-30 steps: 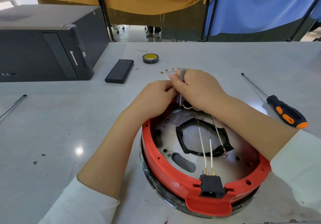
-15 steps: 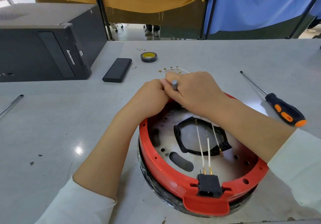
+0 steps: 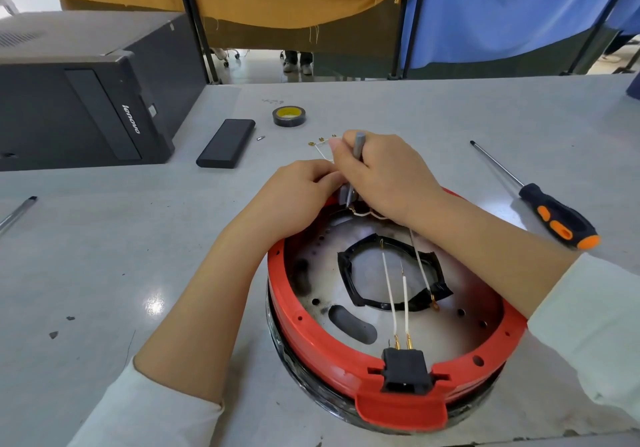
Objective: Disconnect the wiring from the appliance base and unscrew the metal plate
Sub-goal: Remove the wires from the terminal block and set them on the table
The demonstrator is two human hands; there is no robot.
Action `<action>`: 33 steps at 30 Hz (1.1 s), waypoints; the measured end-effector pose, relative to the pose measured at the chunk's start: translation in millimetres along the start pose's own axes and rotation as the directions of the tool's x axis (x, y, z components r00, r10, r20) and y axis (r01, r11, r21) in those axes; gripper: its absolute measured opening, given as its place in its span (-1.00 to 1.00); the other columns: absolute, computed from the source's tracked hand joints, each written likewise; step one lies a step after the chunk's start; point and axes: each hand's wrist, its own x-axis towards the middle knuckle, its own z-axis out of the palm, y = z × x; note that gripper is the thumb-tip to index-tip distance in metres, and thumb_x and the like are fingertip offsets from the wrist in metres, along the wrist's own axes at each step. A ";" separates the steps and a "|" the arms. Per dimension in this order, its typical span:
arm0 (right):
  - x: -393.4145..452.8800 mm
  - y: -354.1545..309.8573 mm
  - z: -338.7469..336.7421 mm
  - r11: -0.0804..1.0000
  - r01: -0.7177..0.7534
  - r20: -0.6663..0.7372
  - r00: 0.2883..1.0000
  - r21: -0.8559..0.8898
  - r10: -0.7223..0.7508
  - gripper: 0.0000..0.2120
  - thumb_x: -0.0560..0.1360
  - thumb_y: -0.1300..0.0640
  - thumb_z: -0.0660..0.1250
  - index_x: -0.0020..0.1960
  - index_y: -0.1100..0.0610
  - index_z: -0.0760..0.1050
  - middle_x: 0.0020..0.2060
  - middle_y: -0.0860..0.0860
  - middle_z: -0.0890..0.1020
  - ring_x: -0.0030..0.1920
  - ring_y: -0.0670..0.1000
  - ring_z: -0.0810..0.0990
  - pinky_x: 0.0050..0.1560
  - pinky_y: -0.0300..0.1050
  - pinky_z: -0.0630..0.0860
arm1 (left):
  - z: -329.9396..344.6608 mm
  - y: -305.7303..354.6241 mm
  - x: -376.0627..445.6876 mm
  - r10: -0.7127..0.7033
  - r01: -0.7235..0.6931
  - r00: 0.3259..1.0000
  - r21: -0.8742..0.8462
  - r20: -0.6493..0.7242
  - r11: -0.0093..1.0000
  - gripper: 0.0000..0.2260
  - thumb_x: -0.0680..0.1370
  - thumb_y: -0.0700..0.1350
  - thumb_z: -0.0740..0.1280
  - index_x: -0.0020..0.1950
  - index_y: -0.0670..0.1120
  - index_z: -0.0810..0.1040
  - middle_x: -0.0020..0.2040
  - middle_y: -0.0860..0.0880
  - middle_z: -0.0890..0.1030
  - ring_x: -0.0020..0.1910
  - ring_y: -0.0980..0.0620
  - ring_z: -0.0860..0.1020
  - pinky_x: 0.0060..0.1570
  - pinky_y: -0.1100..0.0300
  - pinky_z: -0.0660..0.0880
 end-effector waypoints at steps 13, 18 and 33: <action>1.4 9.0 -7.4 0.975 -0.154 -0.053 0.985 0.158 0.164 -0.63 0.52 0.10 0.24 -0.41 0.12 0.22 -0.42 0.26 0.52 -0.35 0.22 0.53 -0.30 0.08 0.47 | -0.1 -0.3 0.2 -0.024 0.025 1.000 -0.015 0.004 1.000 -0.79 0.61 0.04 0.16 0.07 0.10 0.59 -0.06 0.06 0.63 -0.05 0.09 0.53 -0.09 0.32 0.39; -2.7 9.1 -6.2 0.961 -0.145 -0.126 0.976 0.233 0.178 -0.66 0.49 0.14 0.26 -0.40 0.14 0.21 -0.45 0.28 0.45 -0.40 0.27 0.46 -0.42 0.06 0.37 | 0.0 -0.2 0.5 -0.023 0.023 1.000 -0.013 -0.001 1.000 -0.77 0.61 0.04 0.16 0.07 0.05 0.60 -0.07 0.02 0.63 -0.06 0.04 0.53 -0.06 0.26 0.42; -5.0 13.7 1.0 0.964 -0.080 -0.156 0.980 0.253 0.122 -0.57 0.44 0.20 0.27 -0.46 0.04 0.10 -0.61 -0.09 0.24 -0.49 0.05 0.29 -0.47 -0.16 0.15 | 0.1 -1.0 0.5 -0.006 0.006 1.000 0.013 -0.006 1.000 -0.77 0.62 0.03 0.16 0.08 0.04 0.60 -0.11 0.03 0.61 -0.16 0.11 0.49 -0.19 0.35 0.35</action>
